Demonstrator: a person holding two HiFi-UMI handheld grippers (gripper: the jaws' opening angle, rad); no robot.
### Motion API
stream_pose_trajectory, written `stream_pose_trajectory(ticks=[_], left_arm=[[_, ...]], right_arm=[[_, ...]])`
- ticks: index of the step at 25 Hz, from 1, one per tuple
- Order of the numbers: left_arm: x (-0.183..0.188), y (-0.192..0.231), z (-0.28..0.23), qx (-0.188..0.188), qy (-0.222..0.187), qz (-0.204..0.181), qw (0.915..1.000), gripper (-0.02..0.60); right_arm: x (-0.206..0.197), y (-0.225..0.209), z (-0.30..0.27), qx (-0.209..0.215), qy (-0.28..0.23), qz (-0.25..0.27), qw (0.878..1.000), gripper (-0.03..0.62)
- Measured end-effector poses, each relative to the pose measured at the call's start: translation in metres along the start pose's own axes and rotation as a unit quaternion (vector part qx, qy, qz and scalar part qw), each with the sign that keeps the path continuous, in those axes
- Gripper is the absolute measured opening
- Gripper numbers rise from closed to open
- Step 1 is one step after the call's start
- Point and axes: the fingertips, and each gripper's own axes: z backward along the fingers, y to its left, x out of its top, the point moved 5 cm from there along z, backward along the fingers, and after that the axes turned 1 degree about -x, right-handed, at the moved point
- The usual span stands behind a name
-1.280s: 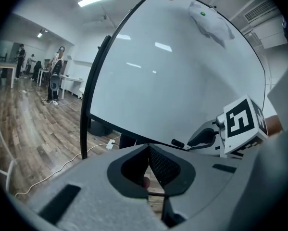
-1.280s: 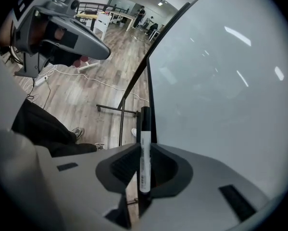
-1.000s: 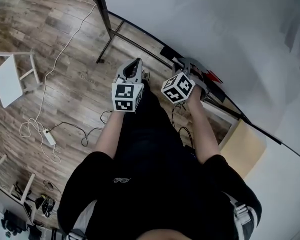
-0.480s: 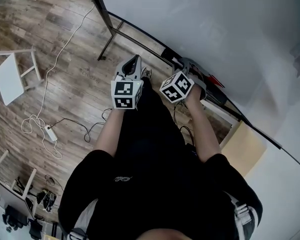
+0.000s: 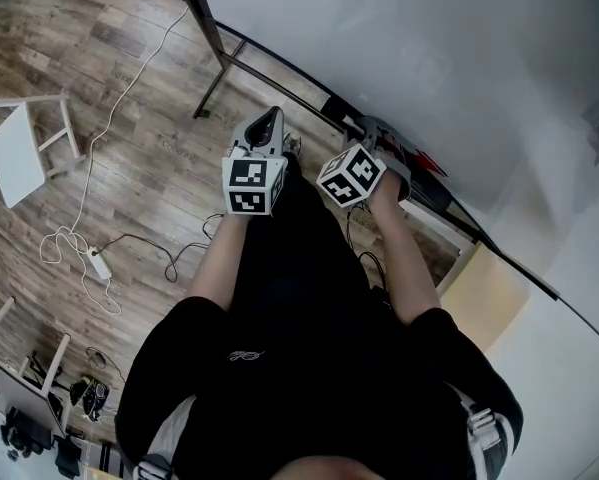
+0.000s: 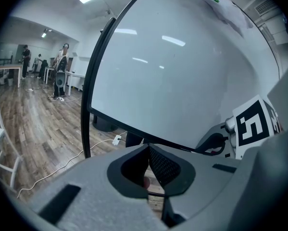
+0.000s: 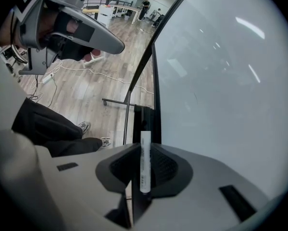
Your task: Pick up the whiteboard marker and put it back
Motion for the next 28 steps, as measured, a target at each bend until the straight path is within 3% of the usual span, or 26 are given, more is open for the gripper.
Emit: stream_pose_trajectory(ticks=[13,17,20,25,28], left_arm=[[-0.001,0.005,0.007,0.004,0.003,0.003,1.0,0.006],[-0.002,0.002,0.011,0.002,0.001,0.002,1.0,0.006],[-0.005,-0.001,0.017,-0.001,0.002,-0.001,1.0,0.006],[-0.003,-0.007,0.028,-0.01,-0.005,-0.012,0.9999,0.006],[0.003,-0.016,0.035,-0.024,-0.015,-0.023,0.9993,0.006]], right_arm=[[0.003,0.001,0.001,-0.017,-0.008,0.002,1.0,0.058],[0.002,0.0,0.005,-0.035,-0.021,-0.011,0.999,0.096],[0.001,0.0,0.014,-0.043,-0.045,-0.045,0.997,0.153],[-0.001,-0.003,0.04,-0.089,-0.094,-0.093,0.987,0.125],[-0.001,-0.008,0.062,-0.08,-0.169,-0.199,0.962,0.083]])
